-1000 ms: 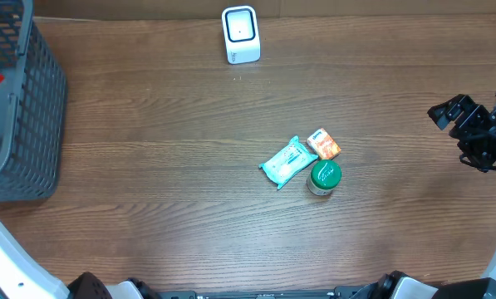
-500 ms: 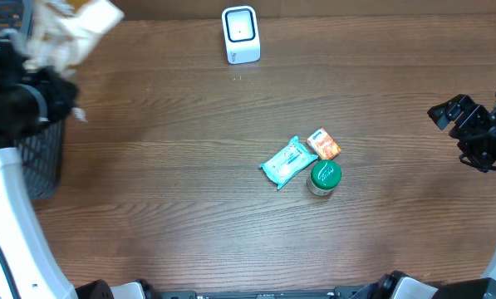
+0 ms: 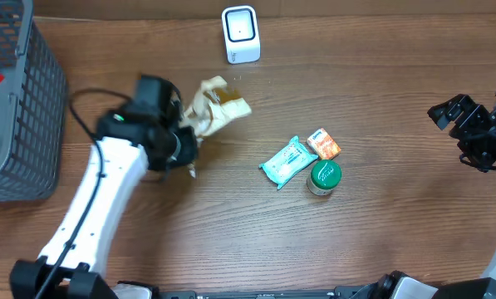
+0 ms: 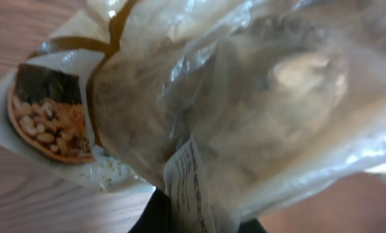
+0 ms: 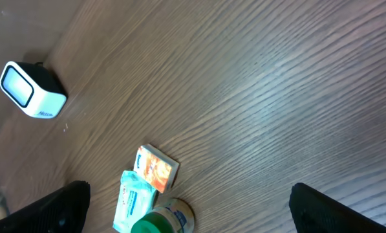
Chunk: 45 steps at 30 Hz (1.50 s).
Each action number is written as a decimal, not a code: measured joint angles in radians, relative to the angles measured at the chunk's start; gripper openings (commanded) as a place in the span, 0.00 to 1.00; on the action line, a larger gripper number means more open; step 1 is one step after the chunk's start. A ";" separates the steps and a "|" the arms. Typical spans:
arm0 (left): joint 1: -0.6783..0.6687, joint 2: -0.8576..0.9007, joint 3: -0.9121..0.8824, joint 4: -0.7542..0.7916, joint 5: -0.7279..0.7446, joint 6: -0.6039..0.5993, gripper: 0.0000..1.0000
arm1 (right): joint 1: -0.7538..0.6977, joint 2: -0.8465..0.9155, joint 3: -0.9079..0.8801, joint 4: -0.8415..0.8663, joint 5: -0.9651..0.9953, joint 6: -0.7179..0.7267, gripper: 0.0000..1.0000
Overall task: Scan the item barcode
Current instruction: 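Carry the snack bag with the left gripper and drop it beside the wipes, then return the left gripper to the basket and grasp the red Nescafé stick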
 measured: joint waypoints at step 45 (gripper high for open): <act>0.590 -0.057 0.608 0.286 -0.309 0.134 1.00 | 0.000 0.000 0.000 0.000 0.000 0.000 1.00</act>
